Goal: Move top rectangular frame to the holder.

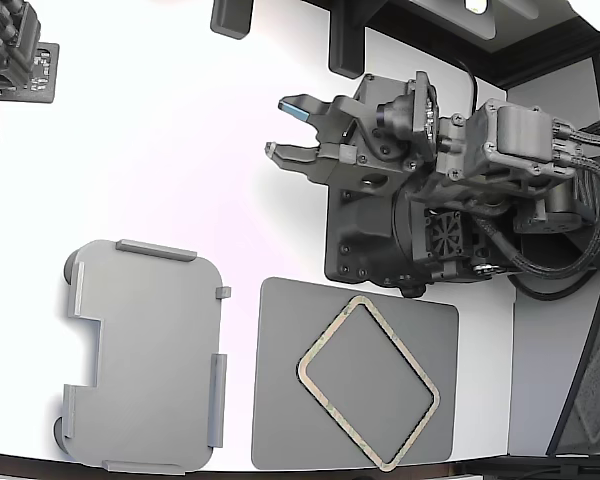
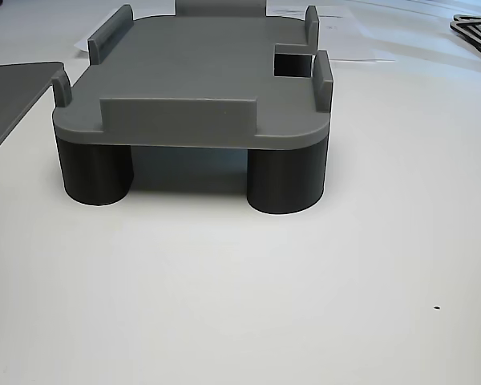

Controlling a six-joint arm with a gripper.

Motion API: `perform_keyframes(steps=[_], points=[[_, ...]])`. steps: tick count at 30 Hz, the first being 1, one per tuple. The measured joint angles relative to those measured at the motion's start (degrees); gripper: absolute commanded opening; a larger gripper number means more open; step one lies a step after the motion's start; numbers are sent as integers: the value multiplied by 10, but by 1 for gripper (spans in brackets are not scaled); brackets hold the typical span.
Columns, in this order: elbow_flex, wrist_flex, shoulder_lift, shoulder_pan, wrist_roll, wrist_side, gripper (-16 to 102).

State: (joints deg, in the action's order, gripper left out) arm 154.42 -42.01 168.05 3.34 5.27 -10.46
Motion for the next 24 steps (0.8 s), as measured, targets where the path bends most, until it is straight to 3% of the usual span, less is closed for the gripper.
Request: perform_keyframes(steps=[5, 10, 21, 24], points=[[-15, -57, 0, 0, 38, -20, 100], [-15, -141, 0, 0, 39, -20, 100], [-15, -142, 0, 0, 39, -19, 100], [-15, -142, 0, 0, 24, 2, 98]])
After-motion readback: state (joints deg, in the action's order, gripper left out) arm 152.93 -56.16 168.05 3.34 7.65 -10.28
